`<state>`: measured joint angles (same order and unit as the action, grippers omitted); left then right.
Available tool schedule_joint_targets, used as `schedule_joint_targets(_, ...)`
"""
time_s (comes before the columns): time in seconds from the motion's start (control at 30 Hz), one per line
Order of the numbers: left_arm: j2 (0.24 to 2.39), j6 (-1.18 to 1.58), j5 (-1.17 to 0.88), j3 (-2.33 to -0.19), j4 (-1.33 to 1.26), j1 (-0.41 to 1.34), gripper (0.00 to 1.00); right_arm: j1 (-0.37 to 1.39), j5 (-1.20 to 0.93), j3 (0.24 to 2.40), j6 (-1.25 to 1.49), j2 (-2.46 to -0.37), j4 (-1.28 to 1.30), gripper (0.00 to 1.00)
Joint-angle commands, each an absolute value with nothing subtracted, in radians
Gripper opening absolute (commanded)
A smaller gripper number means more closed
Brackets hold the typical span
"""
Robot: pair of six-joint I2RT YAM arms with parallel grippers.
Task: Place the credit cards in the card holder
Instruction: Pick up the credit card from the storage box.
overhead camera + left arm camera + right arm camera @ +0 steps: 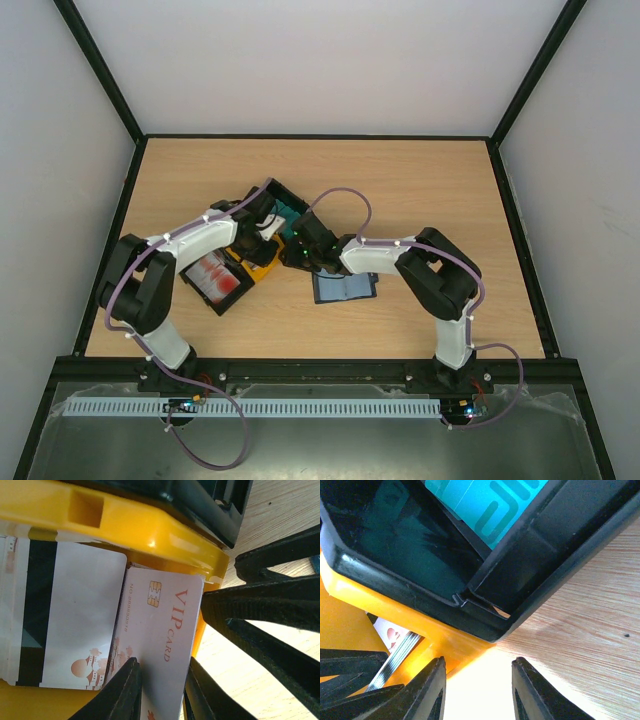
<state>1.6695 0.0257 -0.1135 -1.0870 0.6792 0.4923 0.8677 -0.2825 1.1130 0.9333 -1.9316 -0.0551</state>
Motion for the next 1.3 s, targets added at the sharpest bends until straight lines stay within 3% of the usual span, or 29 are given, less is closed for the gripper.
schedule_joint_targets(0.0, 1.651, 0.021, -0.166, -1.077, 0.712, 0.499, 0.25, 0.864, -0.269, 1.094, 0.943, -1.947, -0.05, 0.36)
schedule_joint_targets(0.23, 1.654, 0.02, -0.169, -1.077, 0.712, 0.499, 0.28, 0.864, -0.269, 1.094, 0.942, -1.948, -0.048, 0.36)
schedule_joint_targets(0.4, 1.653, 0.027, -0.174, -1.082, 0.716, 0.498, 0.18, 0.864, -0.269, 1.093, 0.94, -1.948, -0.051, 0.36)
schedule_joint_targets(0.63, 1.649, 0.028, -0.181, -1.088, 0.722, 0.499, 0.26, 0.863, -0.27, 1.092, 0.938, -1.95, -0.051, 0.37)
schedule_joint_targets(0.87, 1.635, 0.029, -0.18, -1.093, 0.727, 0.499, 0.2, 0.864, -0.271, 1.093, 0.937, -1.952, -0.05, 0.36)
schedule_joint_targets(1.27, 1.625, 0.033, -0.17, -1.101, 0.738, 0.499, 0.22, 0.864, -0.272, 1.094, 0.934, -1.955, -0.048, 0.36)
